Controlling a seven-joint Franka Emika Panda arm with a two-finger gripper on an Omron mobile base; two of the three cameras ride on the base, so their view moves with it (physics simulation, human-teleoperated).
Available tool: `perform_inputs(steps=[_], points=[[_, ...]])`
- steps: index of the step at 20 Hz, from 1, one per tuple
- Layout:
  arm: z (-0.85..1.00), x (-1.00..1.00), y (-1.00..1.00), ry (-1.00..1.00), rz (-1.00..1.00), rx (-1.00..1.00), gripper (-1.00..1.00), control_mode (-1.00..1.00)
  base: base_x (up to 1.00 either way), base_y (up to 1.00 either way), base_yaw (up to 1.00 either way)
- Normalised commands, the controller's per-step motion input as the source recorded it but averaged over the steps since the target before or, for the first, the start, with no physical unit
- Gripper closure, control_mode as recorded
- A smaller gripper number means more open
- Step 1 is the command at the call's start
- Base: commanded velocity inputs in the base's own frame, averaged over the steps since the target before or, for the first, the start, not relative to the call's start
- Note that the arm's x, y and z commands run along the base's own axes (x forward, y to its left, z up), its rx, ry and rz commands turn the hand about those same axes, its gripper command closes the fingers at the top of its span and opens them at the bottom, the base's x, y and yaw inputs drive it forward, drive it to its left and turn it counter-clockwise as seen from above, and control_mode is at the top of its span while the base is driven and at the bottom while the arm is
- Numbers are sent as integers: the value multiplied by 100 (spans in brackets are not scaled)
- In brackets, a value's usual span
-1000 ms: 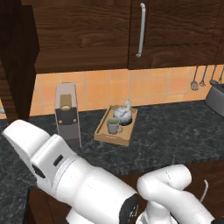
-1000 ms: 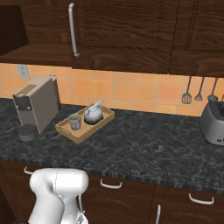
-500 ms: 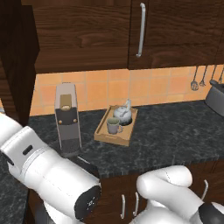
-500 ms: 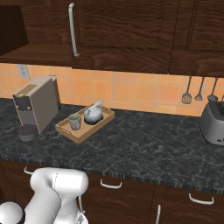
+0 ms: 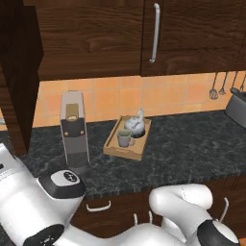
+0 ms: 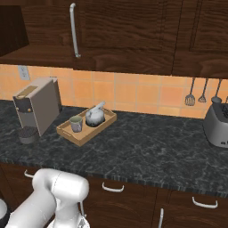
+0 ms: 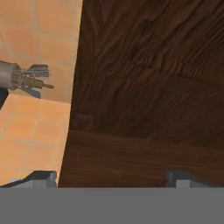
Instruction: Pick the kettle from the counter and place it on the tray. Then pick the mug from the cabinet and place it on the tray. Then close the cabinet doors.
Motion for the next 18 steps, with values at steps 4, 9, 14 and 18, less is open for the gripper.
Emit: perform_inputs(steps=[4,9,14,18], points=[[0,26,25,0,-15,9,-100,-100,0,0,0],[0,9,14,2,-12,12,-100,-100,0,0,0],[0,28,-10,0,-13,5,-100,-100,0,0,0],[0,29,-16,0,-11,1,-100,-100,0,0,0]])
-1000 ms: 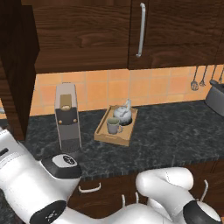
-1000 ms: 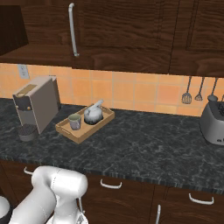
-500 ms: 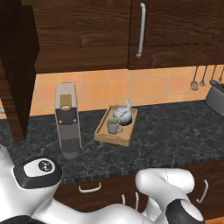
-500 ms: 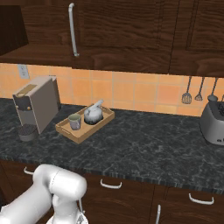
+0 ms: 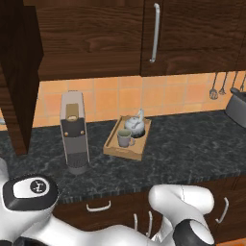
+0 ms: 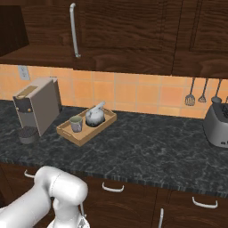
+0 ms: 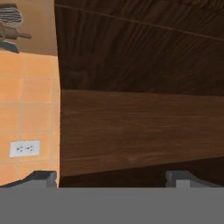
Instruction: Pick the kettle from the counter and place it on the tray. Then pick the mug from the cabinet and place it on the tray. Then close the cabinet doors.
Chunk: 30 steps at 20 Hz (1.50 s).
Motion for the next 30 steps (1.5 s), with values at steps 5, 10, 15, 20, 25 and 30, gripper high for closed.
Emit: perform_inputs(steps=[5,10,15,20,25,30], points=[[5,23,-22,0,-12,1,-100,-100,0,0,0],[11,7,-36,0,-17,1,-100,-100,0,0,0],[21,0,-34,-3,-18,3,-100,-100,0,0,0],[17,8,-58,-1,-20,2,-100,-100,0,0,0],[3,21,-73,0,-19,1,-100,-100,0,0,0],[0,33,-72,0,-14,2,-100,-100,0,0,0]])
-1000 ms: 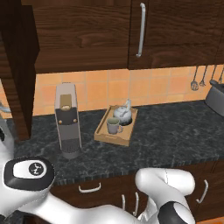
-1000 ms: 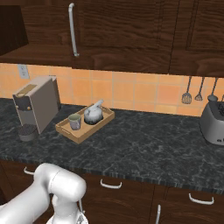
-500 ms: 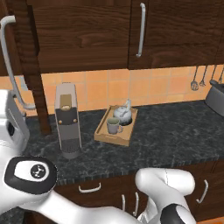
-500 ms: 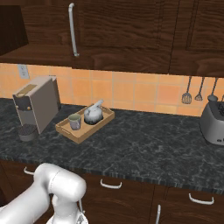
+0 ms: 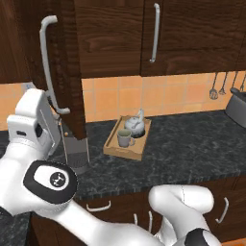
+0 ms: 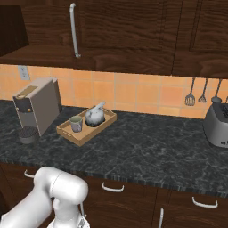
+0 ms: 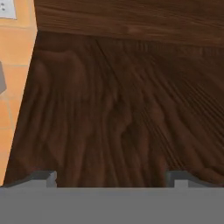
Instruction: Pick the kettle from the counter and place it on the tray. Then pick the mug from the cabinet and place it on the tray. Then close the cabinet doors.
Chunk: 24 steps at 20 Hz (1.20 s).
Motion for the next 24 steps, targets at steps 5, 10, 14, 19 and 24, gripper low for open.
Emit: perform_inputs(steps=[5,10,14,19,24], points=[[0,50,-70,0,-5,2,-100,-100,0,0,0],[0,64,-60,0,-1,1,-100,-100,0,0,0],[0,80,-52,0,0,3,-100,-100,0,0,0],[-2,90,-52,3,0,8,-100,-100,0,0,0],[0,85,-56,7,0,12,-100,-100,0,0,0]])
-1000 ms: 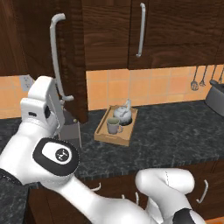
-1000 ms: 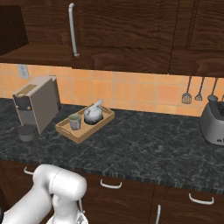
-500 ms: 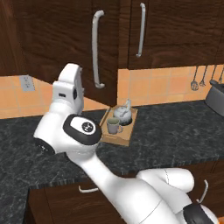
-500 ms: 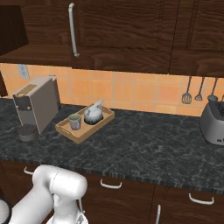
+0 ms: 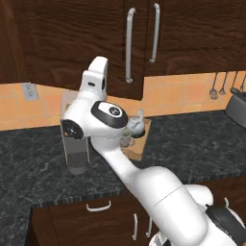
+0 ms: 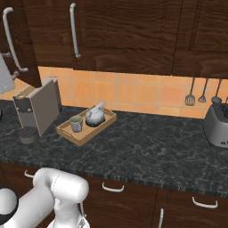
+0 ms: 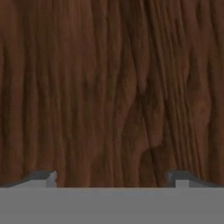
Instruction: Pick the kettle from the counter and place it on the tray. Then pick the mug from the cabinet and place it on the tray. Then close the cabinet doors.
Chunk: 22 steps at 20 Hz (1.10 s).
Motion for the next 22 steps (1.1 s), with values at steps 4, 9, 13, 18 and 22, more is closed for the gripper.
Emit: perform_inputs(steps=[4,9,13,18,22], points=[[0,81,-53,12,0,9,-100,-100,0,0,0],[0,79,-46,19,0,4,-100,-100,0,0,0],[-3,83,-41,15,4,1,-100,-100,0,0,0],[-8,68,-32,2,11,0,-100,-100,0,0,0],[-7,35,-26,0,11,0,-100,-100,0,0,0]])
